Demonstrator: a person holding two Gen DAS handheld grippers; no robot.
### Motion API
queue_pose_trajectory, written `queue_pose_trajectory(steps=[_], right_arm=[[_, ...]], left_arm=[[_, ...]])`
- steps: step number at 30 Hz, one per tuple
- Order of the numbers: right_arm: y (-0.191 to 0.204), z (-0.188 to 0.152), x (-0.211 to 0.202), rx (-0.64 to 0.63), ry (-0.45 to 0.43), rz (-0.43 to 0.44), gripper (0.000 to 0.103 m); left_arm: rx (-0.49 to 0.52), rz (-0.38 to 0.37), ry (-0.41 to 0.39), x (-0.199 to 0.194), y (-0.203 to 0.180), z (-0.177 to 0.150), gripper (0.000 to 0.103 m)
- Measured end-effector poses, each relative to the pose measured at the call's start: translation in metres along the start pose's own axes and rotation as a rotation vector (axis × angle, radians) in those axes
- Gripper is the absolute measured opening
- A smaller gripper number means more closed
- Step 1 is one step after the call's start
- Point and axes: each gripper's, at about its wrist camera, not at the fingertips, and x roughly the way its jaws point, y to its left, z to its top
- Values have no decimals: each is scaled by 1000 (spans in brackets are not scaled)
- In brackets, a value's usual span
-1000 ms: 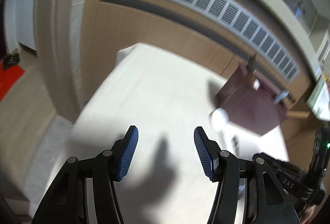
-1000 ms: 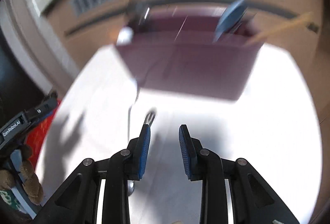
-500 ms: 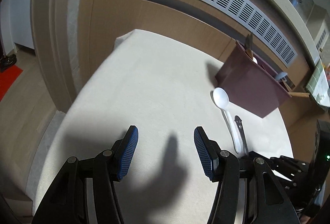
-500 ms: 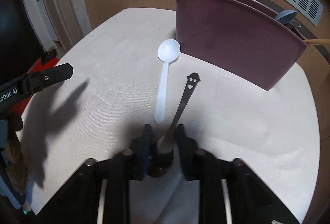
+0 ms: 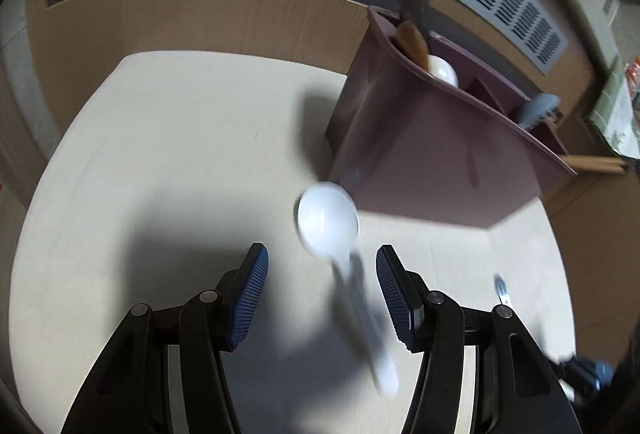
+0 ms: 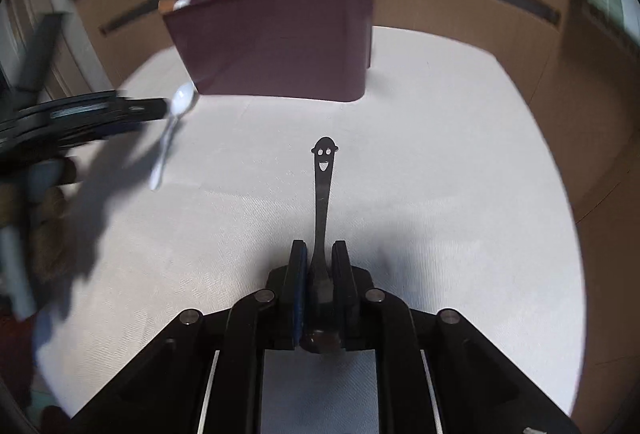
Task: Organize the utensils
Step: 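Close the right tool on the black smiley-face spoon, then close the left tool on the white plastic spoon's handle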
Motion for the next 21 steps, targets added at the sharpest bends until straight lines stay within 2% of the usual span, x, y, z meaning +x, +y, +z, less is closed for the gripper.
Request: queue_pose_trajectory(steps=[4,7,17,21], right_arm=[[-8,-6,-3,7,-47,58,17],[3,-3,3,-8,-61,49,18],[15,-13,-4,-83,-81,-6,26],[16,-14,-5,-89,-81,-12,26]], left_arm=[[65,62,-8,14,-12,10,57],[126,69,1,16,-20,9,57],[323,30,4,-10,-29,-32,27],[331,-12,31,-31,-27,-56,23]])
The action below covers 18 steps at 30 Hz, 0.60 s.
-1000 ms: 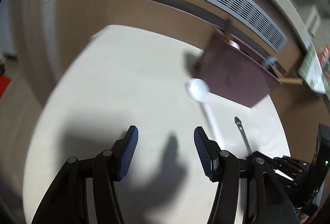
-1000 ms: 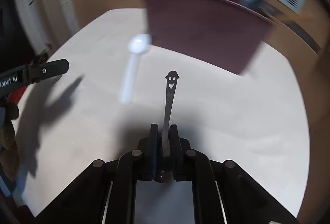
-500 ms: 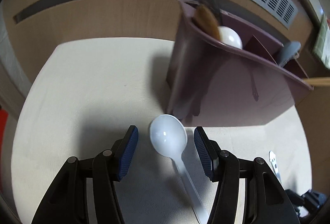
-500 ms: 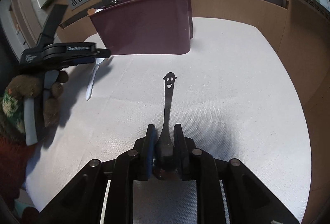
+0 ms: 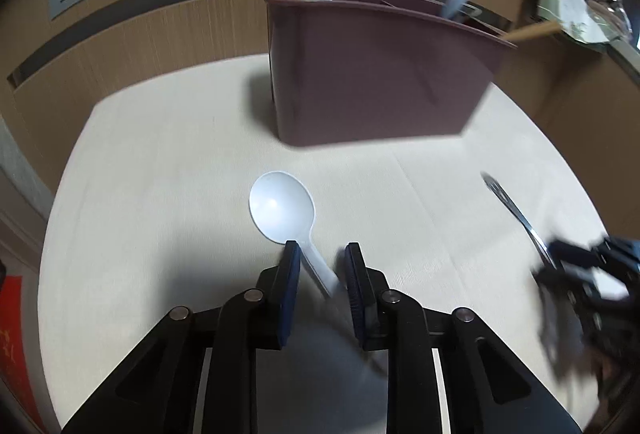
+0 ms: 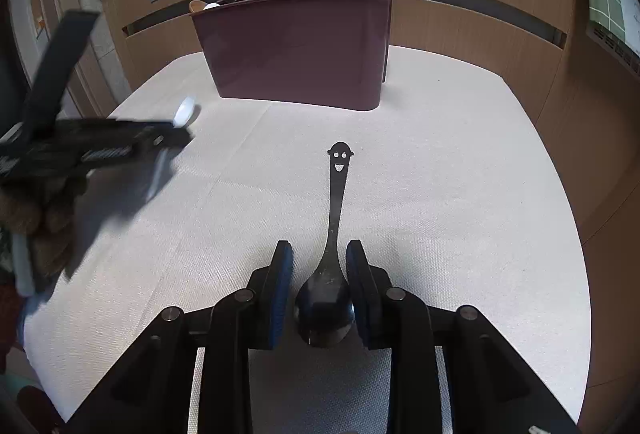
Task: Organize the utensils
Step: 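Close the left tool on the white plastic spoon's handle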
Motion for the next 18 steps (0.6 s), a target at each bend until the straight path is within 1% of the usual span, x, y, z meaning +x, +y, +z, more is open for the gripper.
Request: queue_pose_trajectory(steps=[3,5,8,11,13,15,18], right_arm=[[0,-1,-2,1,-1,1,26],[0,0,-1,3,0,3,26],[0,0,0,0,0,0,26],[2,0,-1,-9,1,-10,26],[4,0,-1,-17,2,-21,26],[6,0,-1,-29,3,-33,27],[10,0,-1,-55,7,-53,27]], left_arm=[[12,-45,21,-17,0,-20,23],[6,-52,25,-25,3,-30,23],[-45,-58,21,-30,14,-34,25],[-105,-65,12,-26,22,-31,30],[-133,-65,3,-20,29,-23,36],[-150,-62,-4,-10,31,-10,45],[-147,-45,-6,3,26,4,51]])
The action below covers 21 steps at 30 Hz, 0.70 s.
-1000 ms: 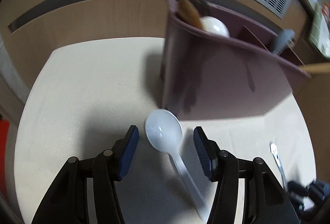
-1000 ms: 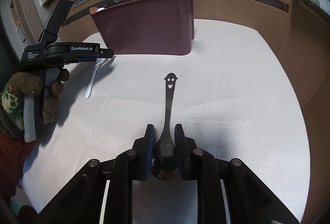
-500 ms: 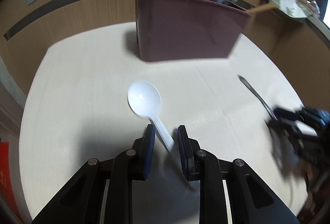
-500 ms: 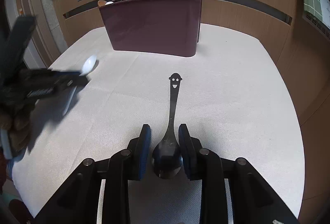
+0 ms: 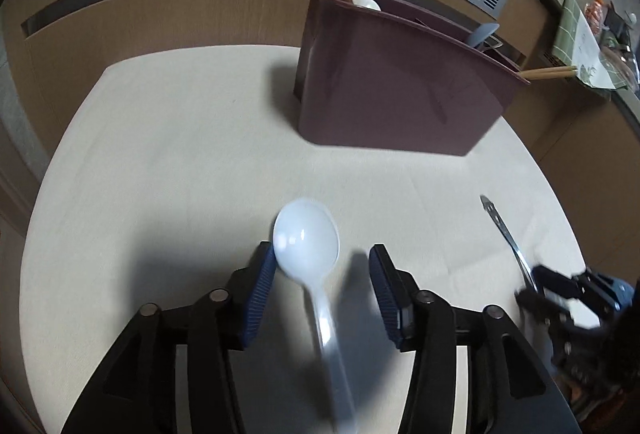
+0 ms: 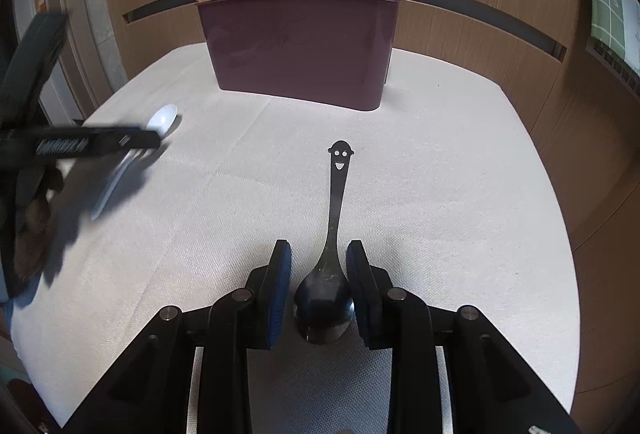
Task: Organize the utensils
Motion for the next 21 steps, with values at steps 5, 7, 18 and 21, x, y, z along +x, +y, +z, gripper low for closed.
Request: queue_pose_trajectory(steps=[5,7,18,21], right_arm=[[-1,0,0,6,3,5,28],[-1,0,0,11,7,7,28],[-17,3,-2,20,66,33,25],[-25,-4,-16,14,27,-22,26]], left_arm=[[1,45,19,13,-11,14,51],[5,56,21,15,-12,15,51],[-53,62,-7,3,-3,3,15],[-72,-5,-4,-8,-6,-15,12]])
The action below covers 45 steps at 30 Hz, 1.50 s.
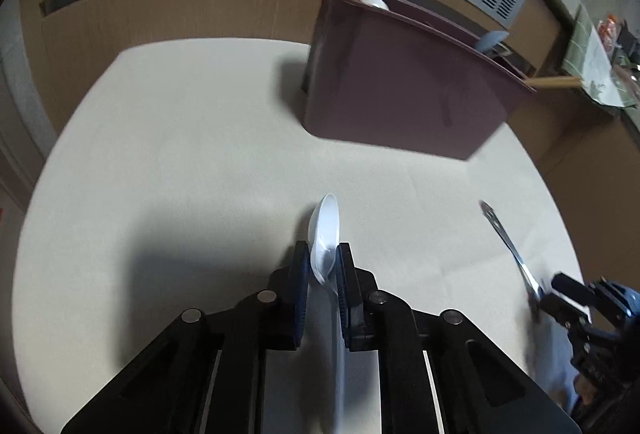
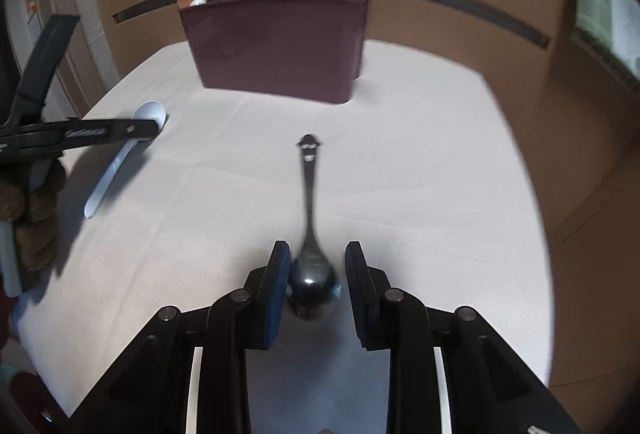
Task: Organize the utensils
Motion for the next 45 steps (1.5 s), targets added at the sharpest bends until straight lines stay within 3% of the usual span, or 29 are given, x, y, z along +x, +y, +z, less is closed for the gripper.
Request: queue_pose_trajectory(steps=[6,9,14,18,21,27,33,35,38,40,45], right_arm=[[-1,-5,-3,-45,18,13,27],[-2,-1,3,-39,25,33,27],[2,25,26,-18,34,65,27],[3,42,47,-6,76,53,20],[10,44,48,-34,83,14,6],[5,42,27,15,1,40,6],[5,43,6,11,-63,52,6],[4,42,3,14,-69,64,6],[3,41,1,28,-77,78,6],[2,41,1,36,-82,76,6],[-5,41,-5,65,-101,76,6]], left_arm=[[93,-52,25,-17,-24,-33,9],[135,-31,10,-22,-30,-41,9],[111,-45,20,-21,-29,-38,10],[102,-62,16,-23,-25,-40,11],[86,-78,19,-23,-20,-39,12],[147,-83,52,-19,-31,-31,28],[172,-87,89,-9,-30,-10,29],[183,-76,96,-5,-30,-7,27],[191,-49,88,-2,-31,-3,10],[168,-63,73,-8,-28,0,10],[161,-72,-50,-50,-31,4,10]])
